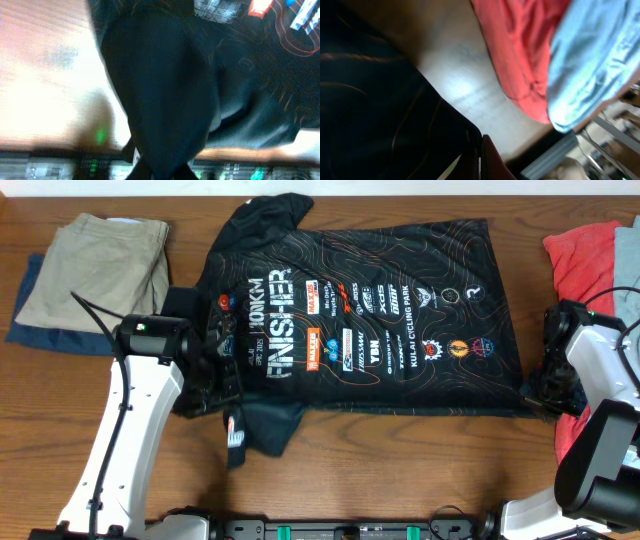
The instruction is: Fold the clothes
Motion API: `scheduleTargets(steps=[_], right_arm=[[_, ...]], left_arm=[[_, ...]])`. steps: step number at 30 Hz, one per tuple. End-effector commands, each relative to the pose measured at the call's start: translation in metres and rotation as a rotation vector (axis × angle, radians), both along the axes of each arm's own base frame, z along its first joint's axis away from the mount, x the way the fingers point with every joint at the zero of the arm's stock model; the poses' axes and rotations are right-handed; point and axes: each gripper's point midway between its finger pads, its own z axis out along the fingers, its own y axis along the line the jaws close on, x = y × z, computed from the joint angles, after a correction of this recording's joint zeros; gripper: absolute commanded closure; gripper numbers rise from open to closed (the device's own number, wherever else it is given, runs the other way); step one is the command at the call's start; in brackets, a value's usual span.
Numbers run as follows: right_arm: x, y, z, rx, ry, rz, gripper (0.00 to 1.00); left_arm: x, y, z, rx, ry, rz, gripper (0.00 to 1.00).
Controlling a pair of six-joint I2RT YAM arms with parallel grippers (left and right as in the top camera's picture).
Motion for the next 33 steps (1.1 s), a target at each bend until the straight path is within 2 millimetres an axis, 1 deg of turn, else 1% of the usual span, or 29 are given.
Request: scheduleTargets(steps=[1,4,7,8,10,11,13,16,17,18,20,21,23,24,26,28,30,33], right_arm=[[0.015,0.005,-0.005,0.058,-0.072,0.001,0.99],[0.056,0.028,-0.013,0.224,-0.250,0.070,0.99],[0.093,0.040,-0.012,0.308,-0.409,0.113,0.99],[0.107,0.042,-0.009,0.324,-0.469,0.124,0.99],[0.124,0.043,-0.005,0.332,-0.544,0.140,0.99],[0.136,0.043,-0.002,0.336,-0.595,0.154,0.99],[0.153,0.043,0.005,0.333,-0.668,0.175,0.99],[0.175,0.042,0.014,0.312,-0.758,0.210,0.99],[0.180,0.041,0.017,0.305,-0.779,0.219,0.97],[0.184,0.042,0.019,0.300,-0.793,0.227,0.85],[0.186,0.042,0.020,0.296,-0.802,0.234,0.59],[0.186,0.042,0.019,0.294,-0.799,0.247,0.55],[0.181,0.040,0.016,0.281,-0.774,0.273,0.54],[0.178,0.037,0.014,0.265,-0.754,0.268,0.54],[0.166,0.031,0.008,0.230,-0.693,0.249,0.55],[0.150,0.026,0.001,0.203,-0.622,0.231,0.55],[0.140,0.021,-0.003,0.176,-0.576,0.221,0.55],[0.131,0.016,-0.011,0.140,-0.538,0.214,0.54]], left_arm=[[0.033,0.000,0.008,-0.003,-0.142,0.017,0.93],[0.074,-0.002,0.013,-0.020,-0.278,0.088,0.94],[0.103,-0.005,0.010,-0.034,-0.346,0.111,0.94],[0.111,-0.004,0.005,-0.027,-0.354,0.122,0.94],[0.125,-0.002,-0.005,-0.015,-0.358,0.143,0.94],[0.133,-0.003,-0.013,-0.014,-0.361,0.143,0.94],[0.146,-0.003,-0.024,-0.010,-0.370,0.146,0.94],[0.166,0.006,-0.042,0.030,-0.386,0.180,0.94],[0.171,0.009,-0.048,0.038,-0.387,0.198,0.94],[0.176,0.011,-0.054,0.040,-0.386,0.206,0.93],[0.179,0.015,-0.063,0.044,-0.373,0.215,0.83],[0.179,0.017,-0.068,0.047,-0.362,0.220,0.76],[0.172,0.024,-0.077,0.057,-0.315,0.232,0.67],[0.167,0.026,-0.080,0.062,-0.292,0.238,0.66],[0.154,0.031,-0.085,0.073,-0.234,0.245,0.64],[0.139,0.035,-0.089,0.084,-0.171,0.251,0.60],[0.127,0.040,-0.092,0.104,-0.121,0.256,0.58],[0.115,0.043,-0.099,0.124,-0.080,0.256,0.51]])
